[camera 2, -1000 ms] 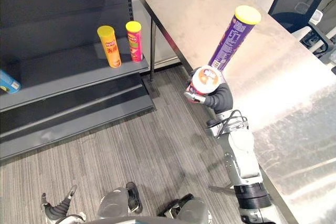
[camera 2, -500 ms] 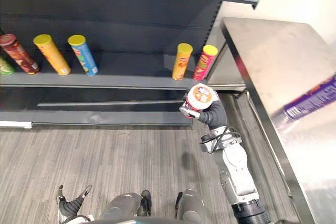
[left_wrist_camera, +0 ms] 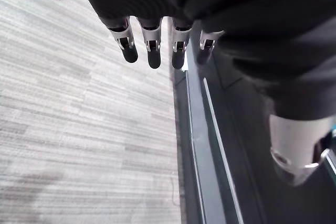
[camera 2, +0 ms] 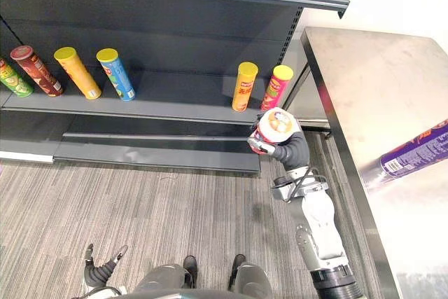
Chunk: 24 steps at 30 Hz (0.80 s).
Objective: Put the gum and the chips on the shelf.
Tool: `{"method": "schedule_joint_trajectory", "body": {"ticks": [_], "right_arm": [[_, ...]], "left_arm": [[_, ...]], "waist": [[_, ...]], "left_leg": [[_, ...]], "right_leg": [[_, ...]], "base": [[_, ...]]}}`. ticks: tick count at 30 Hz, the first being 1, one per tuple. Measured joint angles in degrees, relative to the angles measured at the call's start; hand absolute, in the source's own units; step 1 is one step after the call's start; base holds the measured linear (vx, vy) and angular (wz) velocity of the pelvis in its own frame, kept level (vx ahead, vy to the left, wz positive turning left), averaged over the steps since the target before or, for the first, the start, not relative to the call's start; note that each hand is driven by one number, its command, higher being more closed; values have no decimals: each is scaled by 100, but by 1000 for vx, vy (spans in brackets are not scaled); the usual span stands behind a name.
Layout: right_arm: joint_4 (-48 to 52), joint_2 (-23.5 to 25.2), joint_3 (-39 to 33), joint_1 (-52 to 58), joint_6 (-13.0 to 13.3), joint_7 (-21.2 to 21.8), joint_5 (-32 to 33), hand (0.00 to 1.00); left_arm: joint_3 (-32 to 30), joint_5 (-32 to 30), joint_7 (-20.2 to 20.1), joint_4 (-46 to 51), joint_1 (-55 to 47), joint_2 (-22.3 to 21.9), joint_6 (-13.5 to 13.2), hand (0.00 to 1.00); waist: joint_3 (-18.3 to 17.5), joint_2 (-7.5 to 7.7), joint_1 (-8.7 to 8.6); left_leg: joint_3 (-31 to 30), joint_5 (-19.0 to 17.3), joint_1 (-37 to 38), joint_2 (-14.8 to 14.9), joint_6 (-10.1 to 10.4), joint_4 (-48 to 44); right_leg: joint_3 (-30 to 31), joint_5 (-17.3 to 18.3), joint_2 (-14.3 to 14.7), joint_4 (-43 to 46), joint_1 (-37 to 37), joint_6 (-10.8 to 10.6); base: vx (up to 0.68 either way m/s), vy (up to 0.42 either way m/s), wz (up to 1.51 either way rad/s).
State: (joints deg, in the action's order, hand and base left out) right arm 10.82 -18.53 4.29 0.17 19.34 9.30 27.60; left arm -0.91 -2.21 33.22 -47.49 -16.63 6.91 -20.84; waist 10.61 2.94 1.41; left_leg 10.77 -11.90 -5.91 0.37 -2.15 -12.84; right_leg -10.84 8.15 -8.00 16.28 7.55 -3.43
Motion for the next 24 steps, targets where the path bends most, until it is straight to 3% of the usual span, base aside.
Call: {"method": "schedule_joint_trajectory", "body": {"ticks": [1, 7, 11, 21, 24], "right_arm": [[-3, 7, -53, 0, -1, 16, 0, 100], [-3, 48, -118, -30, -104, 413, 1, 100], [-4, 49, -96, -107, -290, 469, 2, 100], [-3, 48, -96, -134, -498, 499, 11, 100], [-3, 47, -95, -157, -520, 504, 12, 100]], "left_arm": [[0, 14, -90, -77, 4, -7, -1, 0], [-8, 654, -546, -314, 18, 10, 41, 0], [-82, 1046, -1210, -653, 33, 75, 422, 0], [-105, 1107, -2826, -1384, 19, 275, 1482, 0], [-47, 1109, -3014, -1462, 17, 280, 1606, 0]], "waist": [[-21, -3, 4], [-129, 1, -20], [-205, 1, -115], [-258, -8, -187], [-259, -11, -219]], "left_leg": [[113, 101, 57, 38, 86, 96], [140, 465, 321, -1, 74, 704], [154, 646, 463, -43, 68, 1005], [246, 803, 721, -83, 86, 1377], [230, 871, 772, -88, 104, 1489]], "right_leg": [[-8, 0, 1, -4, -17, 1], [57, -178, 73, -286, -107, 77], [77, -225, 78, -362, -135, 67], [175, -237, 90, -357, -185, 46], [156, -237, 94, -357, -181, 46]], "base": [[-8, -95, 7], [2, -14, -1], [2, 0, -1], [-5, 5, -5], [12, -6, 2]]}}
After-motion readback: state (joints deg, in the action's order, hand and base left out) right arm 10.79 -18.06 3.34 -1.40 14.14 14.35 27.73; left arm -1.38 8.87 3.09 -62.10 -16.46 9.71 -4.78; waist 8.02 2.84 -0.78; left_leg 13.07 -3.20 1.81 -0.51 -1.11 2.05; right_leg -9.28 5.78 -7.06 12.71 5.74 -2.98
